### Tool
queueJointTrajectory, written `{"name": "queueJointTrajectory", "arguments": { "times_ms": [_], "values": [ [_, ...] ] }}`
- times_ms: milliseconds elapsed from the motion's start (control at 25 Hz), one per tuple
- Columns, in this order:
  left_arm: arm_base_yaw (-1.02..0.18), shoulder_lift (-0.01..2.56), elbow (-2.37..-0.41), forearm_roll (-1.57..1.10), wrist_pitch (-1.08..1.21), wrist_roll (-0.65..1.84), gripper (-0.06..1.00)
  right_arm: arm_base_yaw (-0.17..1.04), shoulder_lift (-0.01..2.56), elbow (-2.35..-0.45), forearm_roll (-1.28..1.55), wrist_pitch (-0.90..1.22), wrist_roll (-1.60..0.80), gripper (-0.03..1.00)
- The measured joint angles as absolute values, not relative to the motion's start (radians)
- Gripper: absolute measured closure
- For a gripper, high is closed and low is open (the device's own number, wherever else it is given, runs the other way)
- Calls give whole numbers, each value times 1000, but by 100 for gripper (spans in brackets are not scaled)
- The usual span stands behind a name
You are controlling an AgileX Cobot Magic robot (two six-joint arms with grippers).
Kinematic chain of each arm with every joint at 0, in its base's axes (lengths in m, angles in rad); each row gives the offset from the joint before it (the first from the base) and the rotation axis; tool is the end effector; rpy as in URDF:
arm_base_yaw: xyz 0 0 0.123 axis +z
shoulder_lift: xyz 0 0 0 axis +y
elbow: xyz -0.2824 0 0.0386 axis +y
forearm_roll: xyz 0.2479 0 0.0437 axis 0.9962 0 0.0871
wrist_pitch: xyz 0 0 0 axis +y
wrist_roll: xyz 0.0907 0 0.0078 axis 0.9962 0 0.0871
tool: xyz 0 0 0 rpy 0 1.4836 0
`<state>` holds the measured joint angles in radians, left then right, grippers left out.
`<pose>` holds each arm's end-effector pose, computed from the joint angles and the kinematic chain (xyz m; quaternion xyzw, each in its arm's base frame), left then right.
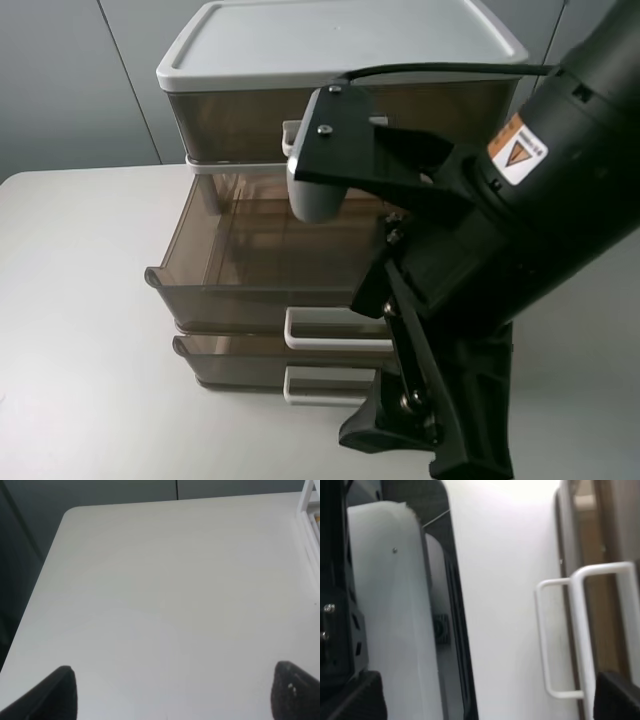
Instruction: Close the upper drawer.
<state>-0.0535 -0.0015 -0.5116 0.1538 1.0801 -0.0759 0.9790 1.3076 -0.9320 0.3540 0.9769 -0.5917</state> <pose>-0.0071 0.0127 0.2796 -0.0138 0.8522 0.0431 0.5212 0.1116 0.2130 0.2731 -0.6348 0.7411 0.1851 0.1163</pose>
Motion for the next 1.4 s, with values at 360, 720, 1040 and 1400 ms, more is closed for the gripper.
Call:
{"name": "queueJointTrajectory", "arguments": {
  "times_ms": [360,720,1040,1400],
  "values": [
    [-53,-1,-512,154,1080,-76,20,994,1461,-932,241,856,-557,34],
    [-53,-1,-512,154,1080,-76,20,997,1507,-932,-37,726,-382,34],
    [-53,-1,-512,154,1080,-76,20,997,1505,-988,-37,795,-367,34],
    [-53,-1,-512,154,1080,-76,20,1027,1447,-1017,258,996,-550,34]
  ]
}}
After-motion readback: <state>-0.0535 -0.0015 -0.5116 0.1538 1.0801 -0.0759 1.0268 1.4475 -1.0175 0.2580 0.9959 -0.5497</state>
